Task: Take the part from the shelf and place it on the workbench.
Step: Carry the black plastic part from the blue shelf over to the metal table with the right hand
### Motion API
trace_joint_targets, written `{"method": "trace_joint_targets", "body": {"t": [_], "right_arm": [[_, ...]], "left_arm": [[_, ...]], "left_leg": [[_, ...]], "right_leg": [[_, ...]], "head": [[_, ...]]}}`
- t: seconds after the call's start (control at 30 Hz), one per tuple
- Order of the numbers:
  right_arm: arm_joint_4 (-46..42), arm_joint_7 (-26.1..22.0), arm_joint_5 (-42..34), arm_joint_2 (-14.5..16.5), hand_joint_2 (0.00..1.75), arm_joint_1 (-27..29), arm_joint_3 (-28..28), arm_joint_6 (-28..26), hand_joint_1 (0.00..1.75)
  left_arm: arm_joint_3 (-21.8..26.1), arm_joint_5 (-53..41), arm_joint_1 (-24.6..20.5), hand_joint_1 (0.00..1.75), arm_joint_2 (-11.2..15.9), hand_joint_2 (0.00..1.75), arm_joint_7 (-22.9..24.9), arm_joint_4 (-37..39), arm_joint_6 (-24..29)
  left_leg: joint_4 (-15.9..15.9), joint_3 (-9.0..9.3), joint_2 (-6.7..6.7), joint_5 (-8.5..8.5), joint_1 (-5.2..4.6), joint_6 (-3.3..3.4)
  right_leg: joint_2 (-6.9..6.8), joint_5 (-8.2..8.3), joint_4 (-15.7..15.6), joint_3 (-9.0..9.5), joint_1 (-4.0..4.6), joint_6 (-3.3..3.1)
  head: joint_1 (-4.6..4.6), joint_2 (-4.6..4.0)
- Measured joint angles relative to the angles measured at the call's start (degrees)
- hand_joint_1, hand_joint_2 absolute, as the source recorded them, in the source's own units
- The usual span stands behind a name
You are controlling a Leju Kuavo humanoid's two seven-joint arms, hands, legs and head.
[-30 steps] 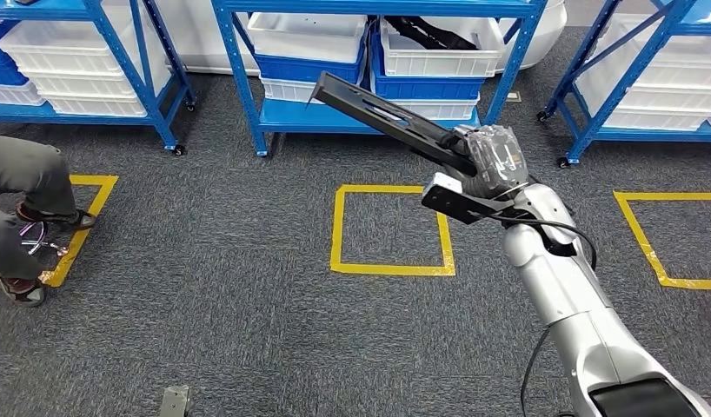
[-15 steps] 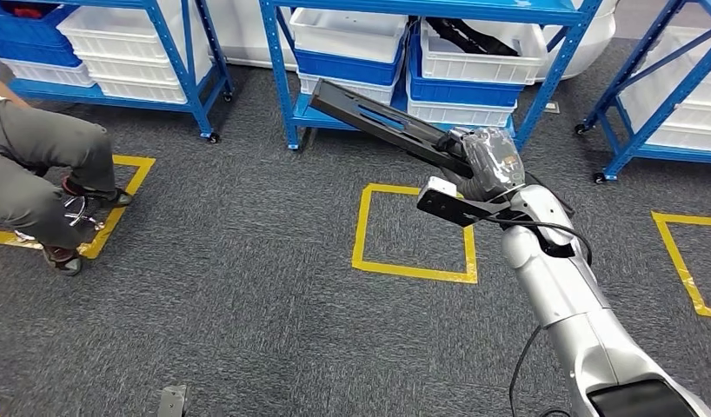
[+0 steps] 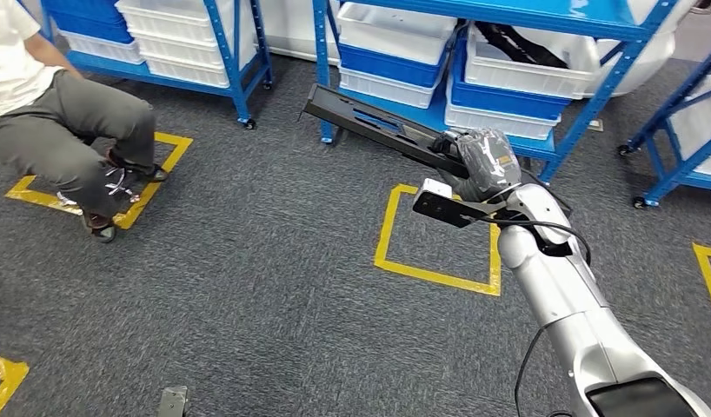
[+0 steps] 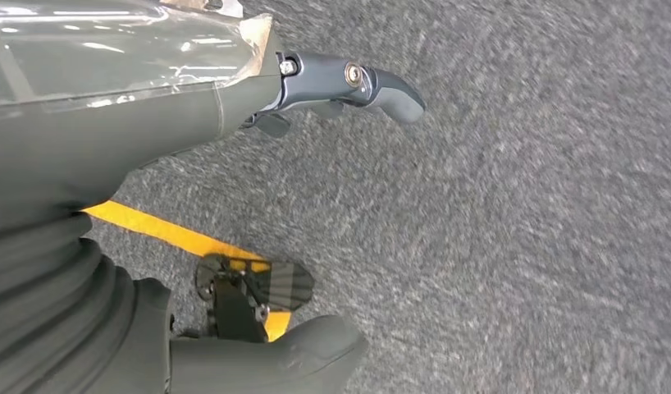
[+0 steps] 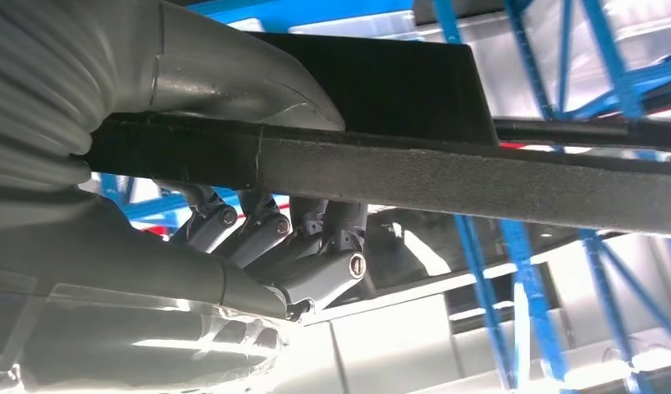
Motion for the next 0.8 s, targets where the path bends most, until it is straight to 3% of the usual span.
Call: {"method": "trace_joint_targets", "body": {"t": [0.03,0.1,0.2,0.23,0.27,0.3,0.37,0.4,0.47,0.53,0.6,0.67,0.73,0.77,0.8], "right_arm": [[-0.04,-0.01,0.09,0.04,1.75,0.02,0.05,-0.04,1.75],[-0.10,-0.01,0.19,0.00,1.75,0.10,0.10,-0.09,1.75],[-0.08,-0.04,0.26,-0.33,1.75,0.58,0.10,-0.11,1.75],[-0.03,-0.07,0.38,-0.41,1.75,0.89,0.11,-0.10,1.75],[0.01,-0.14,0.56,-0.45,1.75,1.18,0.15,-0.09,1.75],[0.06,-0.27,0.80,-0.43,1.75,1.37,0.23,-0.08,1.75],[0.11,-0.49,1.32,-0.28,1.75,1.45,0.52,-0.11,1.75],[0.16,-0.55,1.52,-0.14,1.75,1.41,0.72,-0.12,1.75],[0.28,-0.56,1.83,0.30,1.75,1.35,1.11,-0.13,1.75],[0.36,-0.55,2.03,1.00,1.75,1.34,1.42,-0.13,1.75],[0.37,-0.52,2.24,1.90,1.75,1.24,1.60,-0.11,1.75],[0.38,-0.51,2.54,2.70,1.75,1.17,1.82,-0.07,1.75],[0.46,-0.51,2.74,3.27,1.75,1.16,2.13,0.01,1.75],[0.51,-0.50,2.81,3.53,1.75,1.17,2.32,0.04,1.75],[0.55,-0.48,2.88,3.81,1.75,1.17,2.50,0.07,1.75]], "left_arm": [[0.00,-0.04,0.02,0.00,-0.01,1.75,0.03,0.00,0.01],[0.02,-0.08,-0.03,0.00,-0.03,1.75,0.05,-0.01,0.03],[0.04,-0.12,-0.16,0.00,-0.02,1.75,0.08,-0.01,0.08],[0.04,-0.13,-0.14,0.00,-0.04,1.75,0.12,-0.01,0.08],[0.04,-0.14,-0.09,0.00,-0.07,1.75,0.16,0.00,0.07],[0.04,-0.15,-0.05,0.00,-0.09,1.75,0.21,0.00,0.07],[0.06,-0.17,-0.03,0.00,-0.11,1.75,0.26,0.00,0.07],[0.07,-0.19,-0.04,0.00,-0.11,1.75,0.26,0.00,0.07],[0.10,-0.19,-0.01,0.00,-0.11,1.75,0.19,0.00,0.11],[0.18,-0.11,0.21,0.00,-0.05,1.75,0.08,0.00,0.26],[0.45,0.15,0.54,0.00,0.06,1.75,-0.07,0.00,0.42],[0.80,0.44,0.69,0.00,0.13,1.75,-0.33,0.00,0.49],[0.98,0.55,0.78,0.00,0.13,1.75,-0.57,0.00,0.50],[1.02,0.57,0.85,0.00,0.15,1.75,-0.63,0.00,0.50],[1.03,0.59,0.93,0.00,0.19,1.75,-0.67,0.00,0.50]], "left_leg": [[-0.24,0.02,-0.55,0.17,-0.08,0.56],[-0.88,0.12,-1.63,0.68,-0.10,1.74],[-1.16,-0.09,-3.46,1.16,-0.09,2.66],[-1.15,-0.15,-4.22,1.23,-0.14,2.73],[-1.12,-0.19,-5.01,1.29,-0.21,2.78],[-1.09,-0.20,-5.76,1.35,-0.27,2.77],[-0.96,-0.25,-7.17,1.50,-0.34,2.57],[-0.85,-0.34,-7.81,1.58,-0.44,2.39],[-0.82,-0.74,-8.84,1.87,-0.56,1.83],[-0.92,-1.20,-9.61,2.25,-0.52,1.14],[0.59,-2.07,-7.65,1.15,-0.52,0.46],[6.38,-4.60,-4.43,-2.43,-0.34,-0.24],[13.67,-7.83,-3.32,-5.76,0.14,-0.90],[15.25,-8.44,-3.10,-6.11,0.39,-1.18],[14.59,-7.88,-2.83,-5.49,0.63,-1.40]], "right_leg": [[-0.27,-0.15,0.05,-0.10,-0.01,0.40],[1.17,-1.67,2.27,-1.21,-0.21,0.69],[4.93,-6.38,13.25,-6.48,-0.47,0.26],[5.38,-7.22,16.25,-8.00,-0.42,0.39],[5.59,-7.19,17.31,-8.60,-0.36,0.67],[5.76,-6.22,15.91,-8.00,-0.29,1.06],[7.34,-2.80,7.86,-4.20,-0.38,1.64],[8.35,-1.38,4.05,-2.38,-0.37,1.55],[9.51,-0.11,0.47,-0.73,-0.21,0.77],[8.37,0.32,0.32,-0.72,-0.21,-0.26],[7.25,0.79,0.04,-0.67,-0.68,-1.34],[6.01,0.99,-0.09,-0.63,-0.82,-2.06],[4.56,0.97,-0.07,-0.69,-0.71,-2.19],[3.76,0.96,-0.07,-0.72,-0.72,-2.18],[2.99,0.94,-0.06,-0.73,-0.76,-2.16]], "head": [[0.05,0.00],[0.12,0.00],[0.27,0.00],[0.27,0.00],[0.28,0.00],[0.28,0.00],[0.29,0.00],[0.27,0.00],[0.22,0.00],[0.21,0.00],[0.07,0.00],[-0.16,0.00],[-0.27,0.00],[-0.29,0.00],[-0.30,0.00]]}}
